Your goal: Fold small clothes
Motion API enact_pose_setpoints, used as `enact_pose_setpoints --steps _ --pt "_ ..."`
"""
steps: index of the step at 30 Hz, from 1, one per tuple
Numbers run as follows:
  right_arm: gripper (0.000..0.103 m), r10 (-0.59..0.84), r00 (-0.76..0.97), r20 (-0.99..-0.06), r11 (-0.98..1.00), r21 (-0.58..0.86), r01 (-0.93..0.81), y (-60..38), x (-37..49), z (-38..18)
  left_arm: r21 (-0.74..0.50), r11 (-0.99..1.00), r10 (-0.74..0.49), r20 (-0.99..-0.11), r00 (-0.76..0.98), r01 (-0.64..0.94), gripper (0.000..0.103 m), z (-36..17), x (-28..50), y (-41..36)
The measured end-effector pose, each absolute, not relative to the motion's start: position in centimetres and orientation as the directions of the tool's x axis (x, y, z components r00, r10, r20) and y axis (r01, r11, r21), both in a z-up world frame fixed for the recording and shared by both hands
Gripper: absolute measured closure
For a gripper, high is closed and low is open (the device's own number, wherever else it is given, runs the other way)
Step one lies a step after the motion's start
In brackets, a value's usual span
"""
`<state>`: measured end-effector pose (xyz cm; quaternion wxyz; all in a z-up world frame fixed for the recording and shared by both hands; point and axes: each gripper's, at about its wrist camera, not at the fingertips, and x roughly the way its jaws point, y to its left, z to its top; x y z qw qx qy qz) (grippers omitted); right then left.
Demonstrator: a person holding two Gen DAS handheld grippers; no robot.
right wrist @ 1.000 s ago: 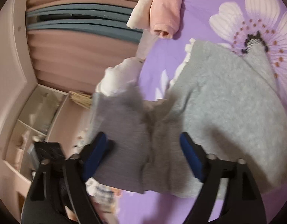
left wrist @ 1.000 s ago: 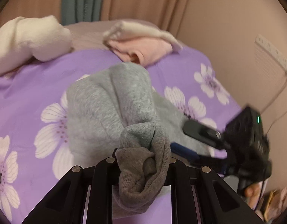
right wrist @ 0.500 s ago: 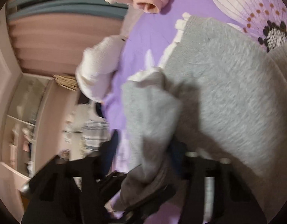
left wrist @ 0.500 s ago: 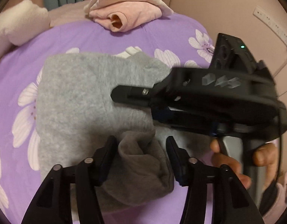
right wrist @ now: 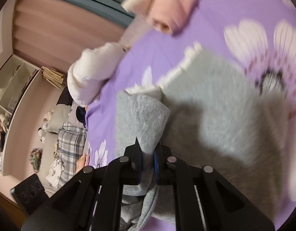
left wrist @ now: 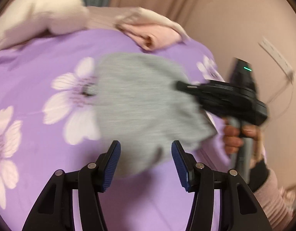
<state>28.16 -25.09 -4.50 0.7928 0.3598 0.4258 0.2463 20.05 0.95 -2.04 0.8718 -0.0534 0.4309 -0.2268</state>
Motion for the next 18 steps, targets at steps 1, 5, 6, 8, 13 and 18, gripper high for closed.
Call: enact_pose_setpoints --steps 1,5,6,8,13,18 --pt "0.093 0.681 0.539 -0.496 0.633 0.769 -0.093 -25.6 28.2 -3.5 -0.293 0.897 -0.434 -0.722 0.539 0.330 0.049 -1.8 20.1 1.7" --pt "0.093 0.600 0.612 -0.514 0.692 0.718 -0.076 -29.5 28.5 -0.7 -0.336 0.894 -0.447 -0.703 0.553 0.296 0.049 -1.6 20.5 3.1" --pt "0.093 0.582 0.619 -0.527 0.706 0.705 -0.065 -30.0 28.6 -0.6 -0.339 0.894 -0.449 -0.700 0.555 0.294 0.049 -1.5 20.8 2.9" --pt "0.093 0.557 0.610 -0.564 0.735 0.677 -0.046 -31.4 28.8 -1.3 -0.342 0.889 -0.458 -0.694 0.555 0.305 0.049 -1.3 21.3 2.2" --pt "0.093 0.531 0.560 -0.636 0.747 0.664 0.045 -32.2 29.6 -5.4 -0.299 0.889 -0.453 -0.691 0.564 0.348 0.049 -1.0 23.2 -1.6" --pt "0.092 0.534 0.523 -0.664 0.751 0.657 0.067 -31.7 29.8 -8.4 -0.175 0.903 -0.392 -0.712 0.583 0.393 0.049 -1.6 24.6 -5.4"
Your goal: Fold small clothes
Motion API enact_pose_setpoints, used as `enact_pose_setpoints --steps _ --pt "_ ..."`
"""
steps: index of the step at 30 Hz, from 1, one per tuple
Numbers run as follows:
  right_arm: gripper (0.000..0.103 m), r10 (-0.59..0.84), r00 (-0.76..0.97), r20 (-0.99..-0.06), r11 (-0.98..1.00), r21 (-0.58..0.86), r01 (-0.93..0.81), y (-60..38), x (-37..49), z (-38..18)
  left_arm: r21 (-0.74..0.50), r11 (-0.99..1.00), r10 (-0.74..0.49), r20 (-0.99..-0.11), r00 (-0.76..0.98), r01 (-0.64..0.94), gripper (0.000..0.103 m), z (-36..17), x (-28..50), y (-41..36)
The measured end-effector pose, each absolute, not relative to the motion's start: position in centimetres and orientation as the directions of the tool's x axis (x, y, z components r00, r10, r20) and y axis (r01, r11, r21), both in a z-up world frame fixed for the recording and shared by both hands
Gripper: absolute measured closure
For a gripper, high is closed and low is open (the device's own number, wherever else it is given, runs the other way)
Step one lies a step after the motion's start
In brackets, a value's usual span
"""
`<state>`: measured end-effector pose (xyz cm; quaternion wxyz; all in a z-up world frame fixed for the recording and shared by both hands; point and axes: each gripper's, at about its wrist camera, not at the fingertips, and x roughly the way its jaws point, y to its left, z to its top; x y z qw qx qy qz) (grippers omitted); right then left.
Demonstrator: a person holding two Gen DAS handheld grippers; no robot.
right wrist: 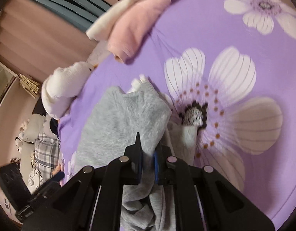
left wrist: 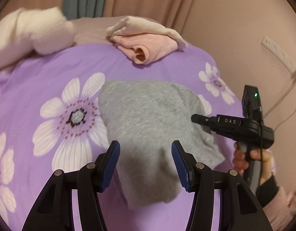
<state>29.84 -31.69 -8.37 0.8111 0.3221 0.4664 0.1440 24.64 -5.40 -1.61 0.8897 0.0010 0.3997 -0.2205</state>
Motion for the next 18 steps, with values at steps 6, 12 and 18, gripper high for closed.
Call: enact_pose_setpoints --steps 6,12,18 --pt "0.092 0.507 0.526 -0.683 0.773 0.630 0.072 -31.9 29.6 -8.4 -0.041 0.914 -0.288 -0.768 0.572 0.405 0.049 -5.0 26.2 -6.9" --pt "0.090 0.433 0.543 -0.719 0.839 0.542 0.048 -31.1 29.0 -7.3 -0.064 0.920 -0.278 -0.800 0.532 0.386 0.049 -7.5 27.2 -6.8" --pt "0.081 0.311 0.675 -0.669 0.924 0.379 -0.049 -29.9 25.8 -2.3 -0.042 0.918 -0.268 -0.797 0.541 0.393 0.049 -7.4 26.9 -7.0"
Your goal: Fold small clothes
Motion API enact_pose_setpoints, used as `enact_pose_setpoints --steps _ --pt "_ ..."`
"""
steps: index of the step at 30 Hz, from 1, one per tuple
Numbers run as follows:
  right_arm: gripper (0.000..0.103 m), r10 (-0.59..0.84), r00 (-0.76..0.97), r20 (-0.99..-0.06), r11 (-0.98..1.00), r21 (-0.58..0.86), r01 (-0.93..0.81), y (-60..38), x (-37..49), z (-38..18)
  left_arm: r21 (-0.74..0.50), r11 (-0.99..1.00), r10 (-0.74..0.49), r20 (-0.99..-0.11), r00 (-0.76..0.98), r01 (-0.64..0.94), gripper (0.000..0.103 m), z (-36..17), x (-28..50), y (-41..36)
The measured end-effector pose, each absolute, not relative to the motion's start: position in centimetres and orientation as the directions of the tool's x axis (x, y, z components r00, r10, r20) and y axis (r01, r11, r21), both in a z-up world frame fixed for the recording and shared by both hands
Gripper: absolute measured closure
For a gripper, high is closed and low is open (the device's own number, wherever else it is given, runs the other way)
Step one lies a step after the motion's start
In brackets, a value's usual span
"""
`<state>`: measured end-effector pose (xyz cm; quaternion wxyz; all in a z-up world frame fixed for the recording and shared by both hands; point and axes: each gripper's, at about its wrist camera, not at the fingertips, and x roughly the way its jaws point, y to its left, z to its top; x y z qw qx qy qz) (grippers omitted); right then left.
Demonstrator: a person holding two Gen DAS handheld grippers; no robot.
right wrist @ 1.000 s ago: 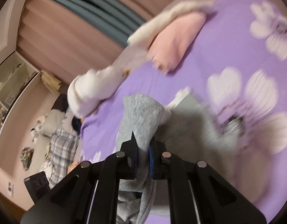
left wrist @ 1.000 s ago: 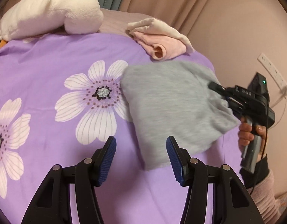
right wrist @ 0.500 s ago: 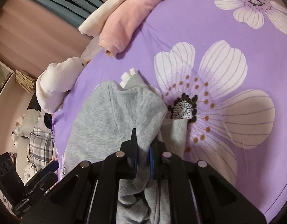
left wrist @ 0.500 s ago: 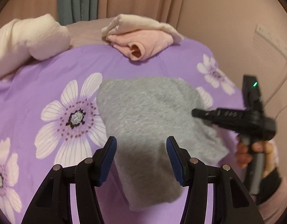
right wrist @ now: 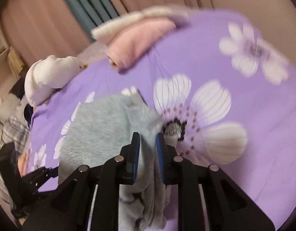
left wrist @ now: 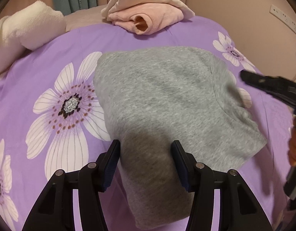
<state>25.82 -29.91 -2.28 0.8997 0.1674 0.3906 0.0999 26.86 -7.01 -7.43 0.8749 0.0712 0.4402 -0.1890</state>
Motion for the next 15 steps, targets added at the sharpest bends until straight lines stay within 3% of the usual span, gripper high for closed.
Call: enact_pose_setpoints --steps 3,6,9,12,15 --pt "0.081 0.395 0.669 -0.630 0.902 0.405 -0.152 -28.9 24.1 -1.2 -0.061 0.919 -0.278 -0.799 0.533 0.389 0.049 -7.5 27.2 -7.1" --pt "0.082 0.427 0.609 -0.668 0.900 0.378 -0.217 -27.1 23.3 -2.3 -0.068 0.921 -0.280 -0.802 0.528 0.385 0.049 -7.5 27.3 -7.0" --pt "0.085 0.355 0.561 -0.748 0.935 0.283 -0.215 -26.2 23.2 -4.4 -0.077 0.922 -0.283 -0.805 0.522 0.380 0.049 -7.3 27.3 -6.9" --pt "0.095 0.220 0.545 -0.809 0.974 0.150 -0.171 -26.6 23.4 -6.7 -0.136 0.916 -0.327 -0.800 0.504 0.377 0.049 -6.7 26.8 -6.1" --pt "0.095 0.247 0.545 -0.802 0.969 0.196 -0.151 -27.8 23.7 -6.9 -0.142 0.909 -0.344 -0.784 0.517 0.391 0.049 -5.7 25.4 -5.5"
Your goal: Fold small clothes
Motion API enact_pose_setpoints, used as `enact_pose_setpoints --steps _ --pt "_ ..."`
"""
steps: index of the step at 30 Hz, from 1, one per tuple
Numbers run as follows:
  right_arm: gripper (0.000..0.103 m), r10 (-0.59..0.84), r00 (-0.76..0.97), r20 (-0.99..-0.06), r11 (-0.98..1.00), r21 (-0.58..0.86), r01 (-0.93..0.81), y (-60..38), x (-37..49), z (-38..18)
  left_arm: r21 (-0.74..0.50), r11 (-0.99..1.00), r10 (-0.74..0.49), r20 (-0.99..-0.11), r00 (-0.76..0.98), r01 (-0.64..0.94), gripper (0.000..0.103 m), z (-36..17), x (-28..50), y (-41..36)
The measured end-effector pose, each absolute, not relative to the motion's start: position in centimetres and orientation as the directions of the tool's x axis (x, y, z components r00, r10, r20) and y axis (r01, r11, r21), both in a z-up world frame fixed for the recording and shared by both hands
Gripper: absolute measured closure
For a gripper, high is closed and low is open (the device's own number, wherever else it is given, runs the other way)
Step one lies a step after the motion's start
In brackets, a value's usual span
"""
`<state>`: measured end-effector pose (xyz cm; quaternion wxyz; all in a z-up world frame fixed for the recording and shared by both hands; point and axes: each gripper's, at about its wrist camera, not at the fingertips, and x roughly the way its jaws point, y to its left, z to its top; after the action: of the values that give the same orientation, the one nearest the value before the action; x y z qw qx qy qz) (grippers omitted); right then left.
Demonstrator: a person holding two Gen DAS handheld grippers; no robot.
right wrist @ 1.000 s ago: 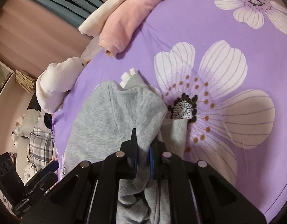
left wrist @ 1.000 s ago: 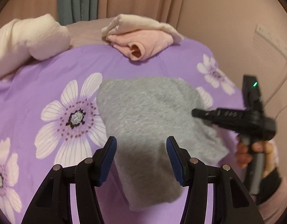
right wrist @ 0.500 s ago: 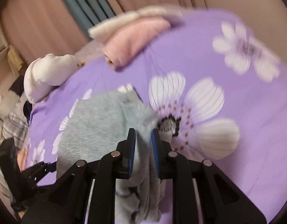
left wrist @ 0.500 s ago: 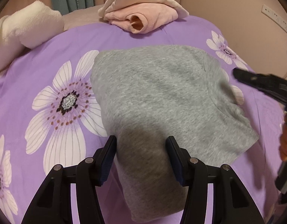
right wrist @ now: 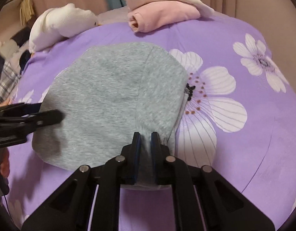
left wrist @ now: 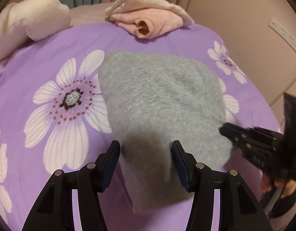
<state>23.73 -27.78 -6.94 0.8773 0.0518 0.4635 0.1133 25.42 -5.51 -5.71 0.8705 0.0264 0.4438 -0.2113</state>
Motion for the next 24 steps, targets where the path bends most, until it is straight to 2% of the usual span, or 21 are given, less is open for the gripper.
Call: enact_pose_setpoints --steps 6,10,17,21,24 --pt "0.095 0.261 0.556 -0.789 0.965 0.226 -0.132 -28.0 23.5 -7.5 -0.083 0.868 -0.373 -0.760 0.532 0.490 0.049 -5.0 22.3 -6.3" --pt "0.095 0.267 0.562 -0.783 0.963 0.241 -0.121 -27.9 23.0 -7.4 0.000 0.870 -0.300 -0.792 0.531 0.493 0.049 -7.2 21.9 -7.0" --pt "0.095 0.283 0.558 -0.781 0.958 0.260 -0.121 -28.1 22.9 -7.7 -0.082 0.886 -0.316 -0.828 0.463 0.457 0.050 -9.9 22.3 -5.6" --pt "0.095 0.308 0.562 -0.768 0.948 0.295 -0.116 -28.6 22.9 -7.9 -0.164 0.878 -0.375 -0.819 0.433 0.450 0.050 -8.8 21.1 -4.1" --pt "0.095 0.325 0.565 -0.758 0.942 0.315 -0.118 -28.9 22.8 -8.1 -0.220 0.874 -0.426 -0.775 0.466 0.432 0.050 -6.3 20.9 -2.4"
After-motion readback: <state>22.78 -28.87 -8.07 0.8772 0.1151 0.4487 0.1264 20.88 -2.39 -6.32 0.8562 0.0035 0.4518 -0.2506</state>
